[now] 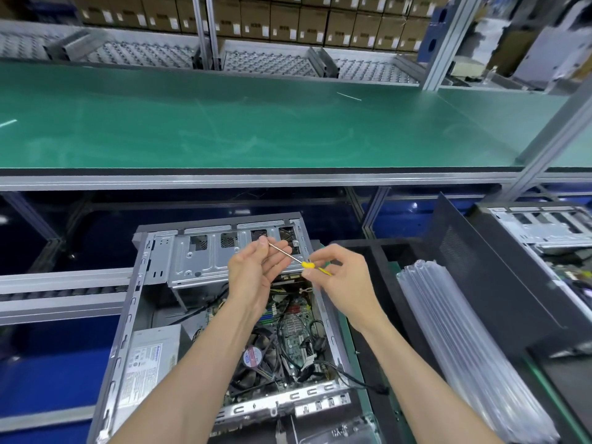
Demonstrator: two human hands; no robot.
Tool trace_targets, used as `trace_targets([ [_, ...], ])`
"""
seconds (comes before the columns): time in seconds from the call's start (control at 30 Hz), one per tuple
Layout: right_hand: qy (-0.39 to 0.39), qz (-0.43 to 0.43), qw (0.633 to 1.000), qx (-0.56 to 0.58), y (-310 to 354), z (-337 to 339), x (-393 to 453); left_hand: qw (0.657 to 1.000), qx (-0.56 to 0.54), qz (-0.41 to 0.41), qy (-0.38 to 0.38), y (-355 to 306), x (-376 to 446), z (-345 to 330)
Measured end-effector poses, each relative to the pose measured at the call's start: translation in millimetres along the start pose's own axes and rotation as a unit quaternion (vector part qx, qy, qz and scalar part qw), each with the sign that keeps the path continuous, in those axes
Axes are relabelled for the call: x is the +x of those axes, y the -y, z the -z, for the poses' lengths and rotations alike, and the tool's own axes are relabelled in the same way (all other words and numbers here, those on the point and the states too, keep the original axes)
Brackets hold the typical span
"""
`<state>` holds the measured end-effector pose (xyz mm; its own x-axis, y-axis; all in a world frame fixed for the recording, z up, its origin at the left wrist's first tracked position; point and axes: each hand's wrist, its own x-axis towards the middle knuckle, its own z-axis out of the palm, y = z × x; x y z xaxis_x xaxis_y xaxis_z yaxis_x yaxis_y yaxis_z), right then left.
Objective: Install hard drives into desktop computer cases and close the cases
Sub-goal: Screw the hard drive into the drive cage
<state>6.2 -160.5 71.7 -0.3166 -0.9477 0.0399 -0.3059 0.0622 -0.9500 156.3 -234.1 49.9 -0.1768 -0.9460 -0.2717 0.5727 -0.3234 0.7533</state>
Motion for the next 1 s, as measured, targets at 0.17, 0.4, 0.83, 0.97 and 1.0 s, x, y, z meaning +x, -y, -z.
trace_targets([
  [0.17, -0.052, -0.001, 0.996, 0.078, 5, 1, 5, 0.997, -0.070, 0.002, -0.023, 5, -1, -11],
  [0.4, -0.104, 0.068, 0.990, -0.061, 24, 30, 34, 0.979, 0.147, 0.101, -0.096, 37, -20, 17],
  [0.83, 0.014, 0.141, 0.925, -0.352, 41, 14, 74, 0.958, -0.158, 0.215, -0.101, 61, 9, 5],
  [0.97, 0.036, 0.151, 0.906, -0.394, 44, 8, 78, 0.959, -0.167, 0.204, -0.106, 65, 14, 9],
  [1.0, 0.044, 0.154, 0.903, -0.400, 45, 7, 79, 0.959, -0.165, 0.201, -0.109, 65, 14, 9],
])
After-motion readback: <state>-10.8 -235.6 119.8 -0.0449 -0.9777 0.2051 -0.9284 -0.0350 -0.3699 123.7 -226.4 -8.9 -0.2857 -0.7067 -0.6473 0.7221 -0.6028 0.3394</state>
